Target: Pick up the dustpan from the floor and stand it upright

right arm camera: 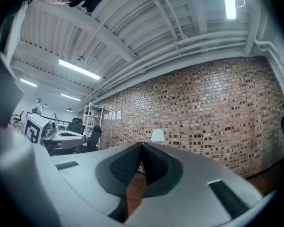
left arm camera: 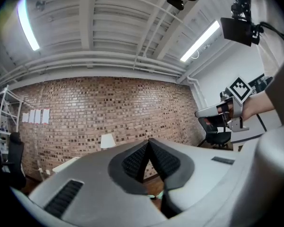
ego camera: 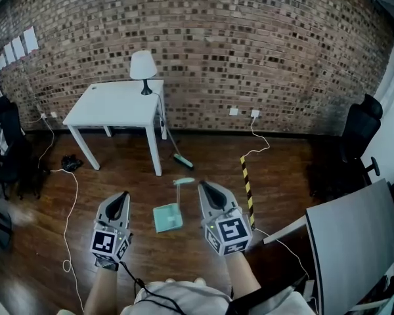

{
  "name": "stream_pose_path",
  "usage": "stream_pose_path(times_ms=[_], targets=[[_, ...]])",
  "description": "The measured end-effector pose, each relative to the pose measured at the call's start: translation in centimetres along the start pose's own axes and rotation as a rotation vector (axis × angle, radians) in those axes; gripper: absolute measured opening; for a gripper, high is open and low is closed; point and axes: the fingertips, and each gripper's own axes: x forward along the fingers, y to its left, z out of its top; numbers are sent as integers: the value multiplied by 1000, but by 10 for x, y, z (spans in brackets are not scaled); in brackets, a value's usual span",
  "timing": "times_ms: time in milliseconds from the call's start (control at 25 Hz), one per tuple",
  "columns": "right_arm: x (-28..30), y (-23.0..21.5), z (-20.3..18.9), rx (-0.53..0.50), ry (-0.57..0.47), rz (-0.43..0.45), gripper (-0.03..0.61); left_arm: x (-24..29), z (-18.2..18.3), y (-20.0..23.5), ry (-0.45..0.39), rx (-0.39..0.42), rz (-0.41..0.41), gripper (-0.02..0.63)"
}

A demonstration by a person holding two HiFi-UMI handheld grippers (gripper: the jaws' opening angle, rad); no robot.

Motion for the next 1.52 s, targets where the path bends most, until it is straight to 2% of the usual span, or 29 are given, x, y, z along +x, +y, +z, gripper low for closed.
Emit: stream_pose_path(times_ms=[200, 400, 520, 640, 760, 880, 1200, 1360, 1520], targets=[[1, 10, 1, 9, 9, -8, -17, -12, 1, 7, 15, -1, 12, 5], [-8, 33, -4, 5, 48, -39, -17, -35, 3, 10, 27, -7, -26, 5], [-19, 41, -14, 15, 61, -41, -17, -43, -8, 4, 48, 5, -37, 5], [-39, 45, -24, 31, 70, -40, -17, -52, -18, -15, 63, -19, -64, 5], [-63, 54, -25, 44, 68, -35, -17, -71, -17, -42, 63, -18, -107, 5], [-101, 63, -23, 47, 60, -12, -17, -97, -6, -77, 55, -11, -109, 6], [-249, 79, -21, 28, 28, 73, -17, -184, 21, -192, 48, -18, -15, 6], [-318, 80, -24, 39, 25, 88, -17, -233, 33, -254, 50, -6, 8, 6], [-368, 100, -30, 53, 27, 116, -17, -284, 39, -293, 73, 3, 27, 6]])
